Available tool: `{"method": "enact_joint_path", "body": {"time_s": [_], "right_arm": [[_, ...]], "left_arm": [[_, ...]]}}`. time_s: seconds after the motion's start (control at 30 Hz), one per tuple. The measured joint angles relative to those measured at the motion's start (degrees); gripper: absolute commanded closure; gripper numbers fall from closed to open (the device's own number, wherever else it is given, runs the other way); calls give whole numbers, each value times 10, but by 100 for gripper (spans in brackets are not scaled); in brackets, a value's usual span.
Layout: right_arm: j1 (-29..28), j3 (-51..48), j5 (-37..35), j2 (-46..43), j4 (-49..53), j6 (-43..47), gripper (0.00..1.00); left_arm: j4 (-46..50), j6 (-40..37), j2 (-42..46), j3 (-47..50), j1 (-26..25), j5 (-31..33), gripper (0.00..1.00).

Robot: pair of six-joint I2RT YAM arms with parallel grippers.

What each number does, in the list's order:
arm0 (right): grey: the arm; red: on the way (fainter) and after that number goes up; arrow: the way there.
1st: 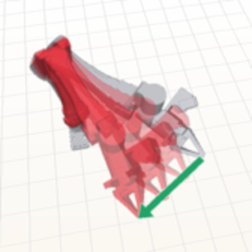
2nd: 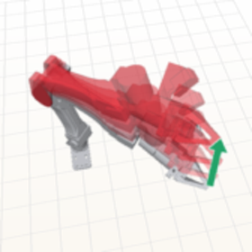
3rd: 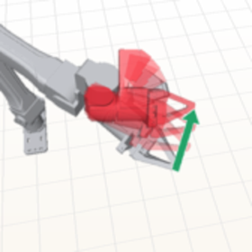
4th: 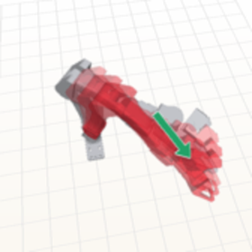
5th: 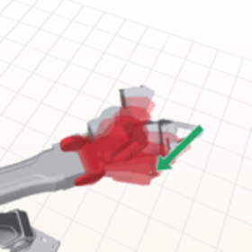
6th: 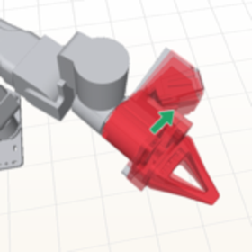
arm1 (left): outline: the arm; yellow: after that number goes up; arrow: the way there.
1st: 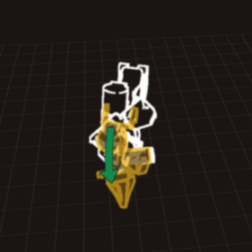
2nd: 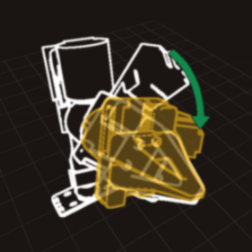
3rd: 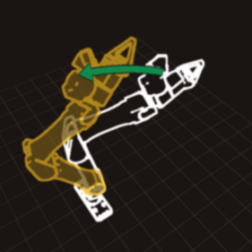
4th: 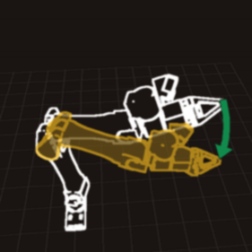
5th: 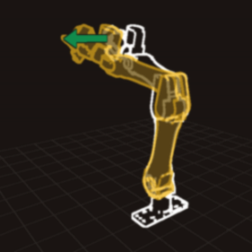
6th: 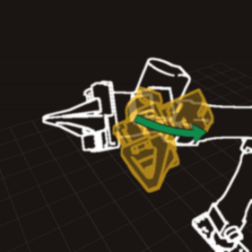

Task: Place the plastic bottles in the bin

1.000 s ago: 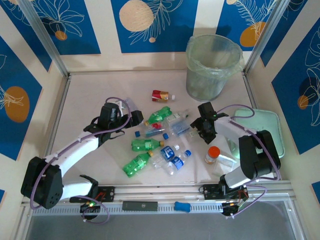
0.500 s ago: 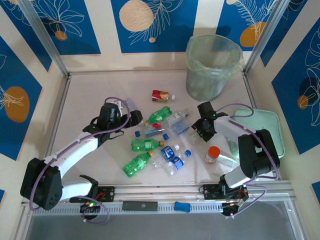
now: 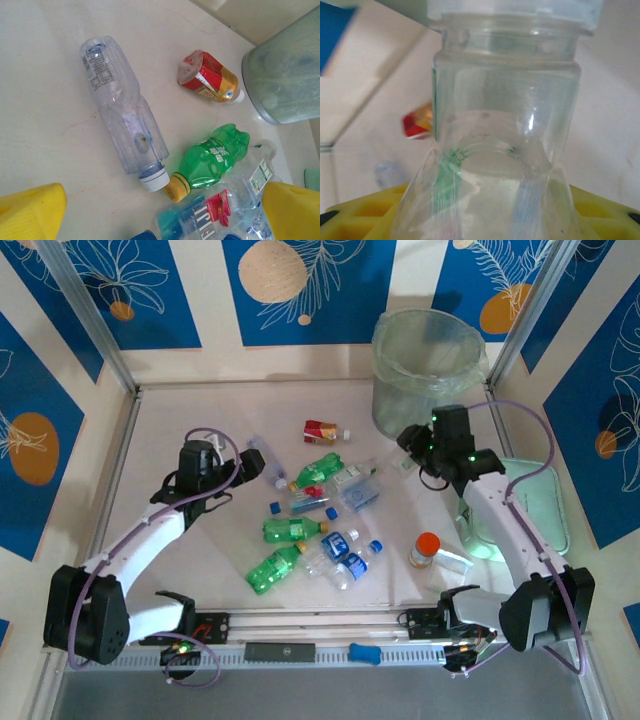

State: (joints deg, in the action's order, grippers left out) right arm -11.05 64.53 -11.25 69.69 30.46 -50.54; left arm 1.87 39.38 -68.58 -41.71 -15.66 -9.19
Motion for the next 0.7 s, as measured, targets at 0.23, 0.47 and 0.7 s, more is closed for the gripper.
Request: {"method": "enact_joint_path", "body": {"time_s": [0.23, 0.47, 0.7], "right_arm": [[40, 156, 88, 45, -38, 85, 51], [97, 305, 119, 135, -82, 130, 51], [135, 469, 116, 288, -88, 140, 51]], "left_arm": [[-21, 23, -6, 23, 21, -25, 0], [-24, 43, 6, 54, 28, -29, 0], [-25, 61, 36, 78, 28, -30, 0]]}}
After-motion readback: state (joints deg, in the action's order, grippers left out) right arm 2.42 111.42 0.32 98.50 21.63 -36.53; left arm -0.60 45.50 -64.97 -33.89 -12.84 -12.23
